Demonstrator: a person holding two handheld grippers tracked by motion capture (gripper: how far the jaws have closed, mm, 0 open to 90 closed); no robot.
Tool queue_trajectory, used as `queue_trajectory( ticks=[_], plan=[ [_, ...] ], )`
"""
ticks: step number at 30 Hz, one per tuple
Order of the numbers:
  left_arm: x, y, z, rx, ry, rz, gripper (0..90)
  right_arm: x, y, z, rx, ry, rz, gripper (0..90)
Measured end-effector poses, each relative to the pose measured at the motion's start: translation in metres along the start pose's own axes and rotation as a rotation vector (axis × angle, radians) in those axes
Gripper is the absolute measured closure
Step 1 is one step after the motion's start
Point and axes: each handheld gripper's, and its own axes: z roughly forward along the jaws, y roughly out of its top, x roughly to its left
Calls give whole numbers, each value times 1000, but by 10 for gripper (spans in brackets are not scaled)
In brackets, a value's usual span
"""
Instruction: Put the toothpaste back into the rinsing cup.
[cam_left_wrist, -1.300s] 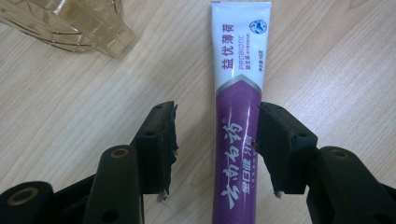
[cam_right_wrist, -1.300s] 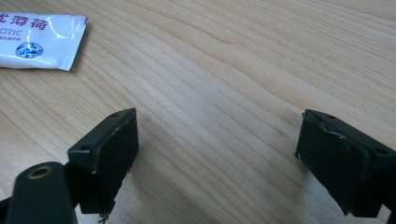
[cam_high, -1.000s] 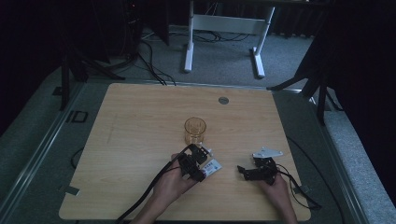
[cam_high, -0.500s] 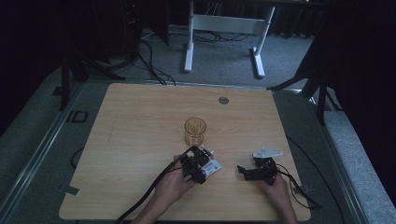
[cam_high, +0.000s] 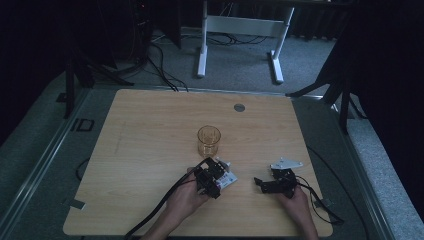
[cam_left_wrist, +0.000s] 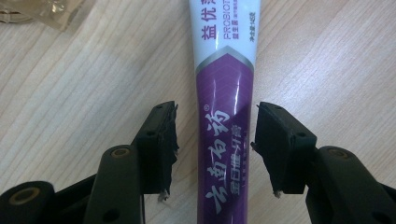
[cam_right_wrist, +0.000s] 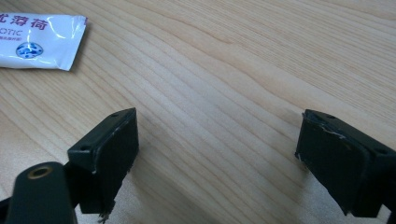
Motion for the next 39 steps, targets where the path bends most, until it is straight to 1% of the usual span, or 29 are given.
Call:
queue_trajectory(
  ticks=[2, 7, 13, 15, 16, 22, 28, 31, 39],
  plan=[
    [0, 0, 2, 10, -9, 3, 484, 0, 0, 0, 0, 0, 0, 126],
    [0, 1, 5, 27, -10, 5, 486, 0, 0, 0, 0, 0, 0, 126],
    [0, 2, 9, 43, -24, 5, 520, 0, 0, 0, 0, 0, 0, 126],
    [0, 3, 10, 46, -22, 6, 529, 0, 0, 0, 0, 0, 0, 126],
    [-1, 3, 11, 56, -25, 13, 534, 0, 0, 0, 0, 0, 0, 126],
    [-2, 4, 15, 72, -27, 18, 546, 0, 0, 0, 0, 0, 0, 126],
    [-1, 5, 20, 76, -43, 16, 554, 0, 0, 0, 0, 0, 0, 126],
    [-1, 4, 21, 73, -44, 18, 576, 0, 0, 0, 0, 0, 0, 126],
    [-1, 5, 21, 75, -45, 17, 580, 0, 0, 0, 0, 0, 0, 126]
  ],
)
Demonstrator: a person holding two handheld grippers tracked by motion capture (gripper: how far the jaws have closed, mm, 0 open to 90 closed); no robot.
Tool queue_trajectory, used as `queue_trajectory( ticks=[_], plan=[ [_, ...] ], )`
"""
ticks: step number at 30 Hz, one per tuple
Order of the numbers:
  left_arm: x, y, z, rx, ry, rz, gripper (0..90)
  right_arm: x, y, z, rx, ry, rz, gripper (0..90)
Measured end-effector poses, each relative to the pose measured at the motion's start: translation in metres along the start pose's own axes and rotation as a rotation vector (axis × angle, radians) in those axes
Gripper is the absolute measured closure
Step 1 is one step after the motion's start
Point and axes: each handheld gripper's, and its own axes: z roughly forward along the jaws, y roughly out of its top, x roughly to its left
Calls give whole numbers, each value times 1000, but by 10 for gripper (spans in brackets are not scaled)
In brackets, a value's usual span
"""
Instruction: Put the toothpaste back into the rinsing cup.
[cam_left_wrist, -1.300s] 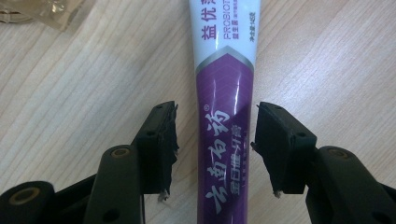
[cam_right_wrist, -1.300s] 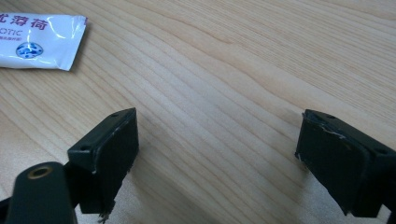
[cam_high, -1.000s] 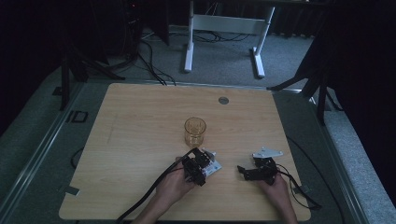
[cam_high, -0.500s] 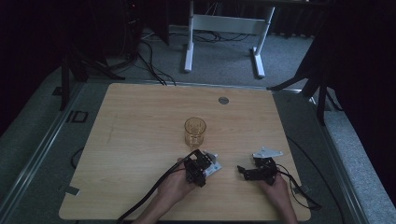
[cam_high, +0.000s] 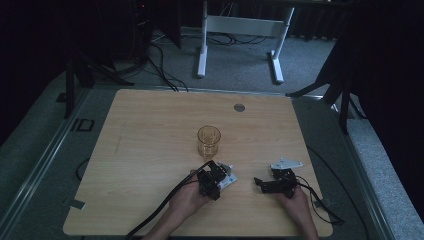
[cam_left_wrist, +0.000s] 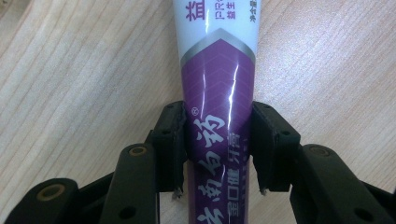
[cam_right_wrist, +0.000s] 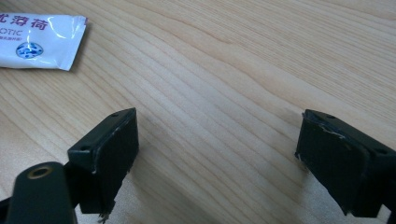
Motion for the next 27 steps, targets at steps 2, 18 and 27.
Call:
queue_trajectory(
  ticks=[2, 18, 27],
  plan=[
    [0, 0, 0, 1, -2, -1, 588, 0, 0, 0, 0, 0, 0, 126],
    [3, -1, -3, -6, -21, 9, 661, 0, 0, 0, 0, 0, 0, 126],
    [2, -4, -5, -10, -11, 17, 676, 0, 0, 0, 0, 0, 0, 126]
  ],
)
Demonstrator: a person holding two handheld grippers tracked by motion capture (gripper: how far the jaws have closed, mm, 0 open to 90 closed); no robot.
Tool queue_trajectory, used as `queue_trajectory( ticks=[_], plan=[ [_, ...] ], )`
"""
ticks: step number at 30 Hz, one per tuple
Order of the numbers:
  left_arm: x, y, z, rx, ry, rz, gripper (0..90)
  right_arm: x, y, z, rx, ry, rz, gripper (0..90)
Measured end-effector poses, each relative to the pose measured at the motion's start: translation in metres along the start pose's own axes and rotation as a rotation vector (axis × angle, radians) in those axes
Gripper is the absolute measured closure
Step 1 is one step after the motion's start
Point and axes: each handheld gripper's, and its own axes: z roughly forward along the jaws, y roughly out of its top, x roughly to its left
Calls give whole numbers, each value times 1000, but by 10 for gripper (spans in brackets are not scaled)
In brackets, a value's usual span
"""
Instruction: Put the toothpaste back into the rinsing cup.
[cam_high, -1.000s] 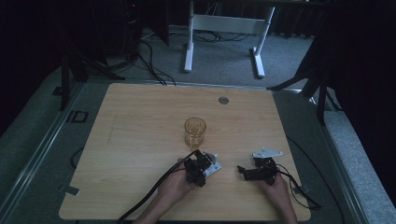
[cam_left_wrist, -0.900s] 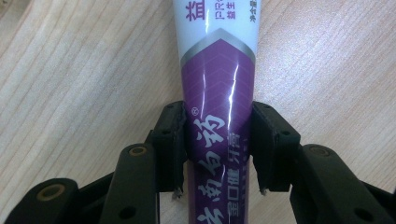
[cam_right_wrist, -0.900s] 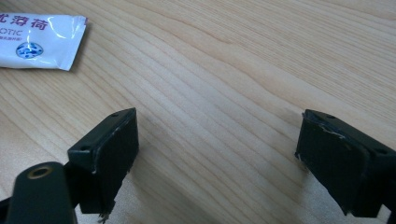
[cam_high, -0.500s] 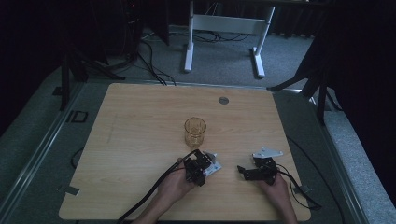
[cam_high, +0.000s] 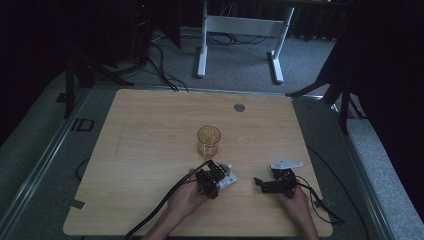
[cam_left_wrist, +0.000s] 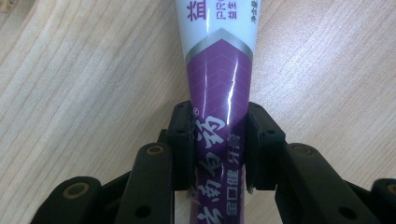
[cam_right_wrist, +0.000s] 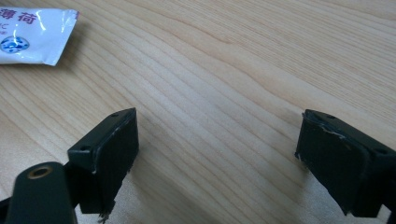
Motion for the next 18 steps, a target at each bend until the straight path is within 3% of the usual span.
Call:
queue_trajectory(
  ticks=[18],
  plan=[
    [3, -4, -21, -59, 23, -18, 694, 0, 0, 0, 1, 0, 1, 126]
  ],
)
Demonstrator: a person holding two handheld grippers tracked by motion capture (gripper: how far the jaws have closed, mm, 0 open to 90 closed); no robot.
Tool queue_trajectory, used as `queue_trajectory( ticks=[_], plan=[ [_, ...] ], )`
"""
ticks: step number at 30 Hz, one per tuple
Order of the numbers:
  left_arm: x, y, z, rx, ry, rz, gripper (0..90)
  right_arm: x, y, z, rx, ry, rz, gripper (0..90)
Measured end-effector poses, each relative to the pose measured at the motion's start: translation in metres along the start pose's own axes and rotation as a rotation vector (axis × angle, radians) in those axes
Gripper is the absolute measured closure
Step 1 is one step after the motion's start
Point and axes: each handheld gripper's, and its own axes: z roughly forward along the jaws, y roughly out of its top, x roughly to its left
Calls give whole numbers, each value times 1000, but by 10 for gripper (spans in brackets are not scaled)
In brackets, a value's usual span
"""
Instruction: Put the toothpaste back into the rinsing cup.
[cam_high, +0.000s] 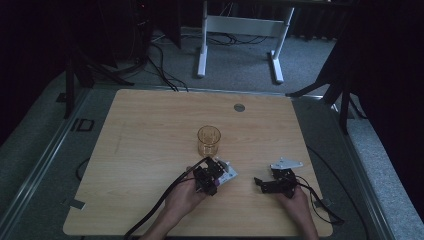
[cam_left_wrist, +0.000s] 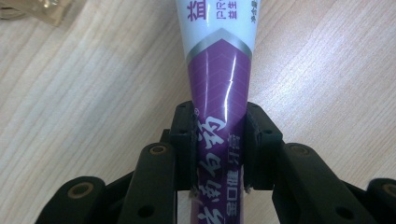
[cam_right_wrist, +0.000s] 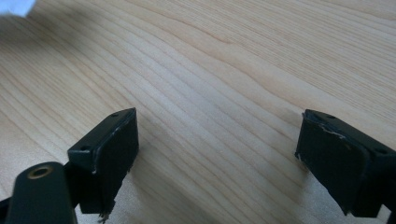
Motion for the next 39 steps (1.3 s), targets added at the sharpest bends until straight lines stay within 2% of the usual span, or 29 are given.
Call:
queue_trajectory(
  ticks=[16, 39],
  plan=[
    [6, -2, -14, -64, 15, -26, 695, 0, 0, 0, -1, 0, -1, 126],
    [19, -6, -40, -198, 46, -81, 697, 0, 0, 0, -1, 0, -1, 126]
  ],
)
